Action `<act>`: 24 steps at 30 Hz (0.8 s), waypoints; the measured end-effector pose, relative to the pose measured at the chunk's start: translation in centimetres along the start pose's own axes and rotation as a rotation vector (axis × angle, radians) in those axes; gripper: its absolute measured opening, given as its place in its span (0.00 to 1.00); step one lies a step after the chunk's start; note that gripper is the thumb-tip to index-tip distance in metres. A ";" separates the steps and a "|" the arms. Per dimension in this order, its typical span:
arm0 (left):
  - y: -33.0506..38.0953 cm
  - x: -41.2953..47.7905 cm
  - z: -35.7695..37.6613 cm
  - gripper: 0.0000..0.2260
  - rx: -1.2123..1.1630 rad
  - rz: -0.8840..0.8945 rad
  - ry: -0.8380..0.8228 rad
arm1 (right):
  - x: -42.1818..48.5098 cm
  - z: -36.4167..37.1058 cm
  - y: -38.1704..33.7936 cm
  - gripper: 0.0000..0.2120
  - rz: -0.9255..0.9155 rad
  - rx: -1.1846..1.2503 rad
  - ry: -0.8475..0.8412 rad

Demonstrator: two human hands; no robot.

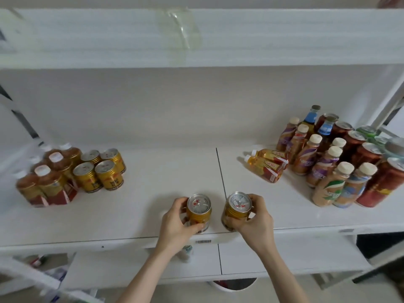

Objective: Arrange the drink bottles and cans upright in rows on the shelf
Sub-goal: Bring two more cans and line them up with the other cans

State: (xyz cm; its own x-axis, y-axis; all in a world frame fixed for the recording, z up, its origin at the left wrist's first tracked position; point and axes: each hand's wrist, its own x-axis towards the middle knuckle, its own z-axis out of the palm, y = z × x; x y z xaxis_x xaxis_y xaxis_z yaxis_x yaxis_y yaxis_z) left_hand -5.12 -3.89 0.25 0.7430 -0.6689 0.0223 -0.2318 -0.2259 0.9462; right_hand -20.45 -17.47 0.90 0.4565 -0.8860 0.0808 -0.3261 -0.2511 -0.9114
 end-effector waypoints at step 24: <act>-9.2 3.2 -23.6 0.29 0.057 -0.009 0.013 | -4.3 23.4 -10.2 0.32 -0.006 0.024 -0.076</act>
State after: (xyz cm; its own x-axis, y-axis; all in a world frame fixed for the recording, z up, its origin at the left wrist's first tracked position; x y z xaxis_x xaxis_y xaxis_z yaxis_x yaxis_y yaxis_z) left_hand 14.18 12.78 -0.72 0.7536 -0.6570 0.0182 -0.2600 -0.2725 0.9263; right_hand 0.24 -1.95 0.38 0.5201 -0.8522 0.0564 -0.3039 -0.2464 -0.9203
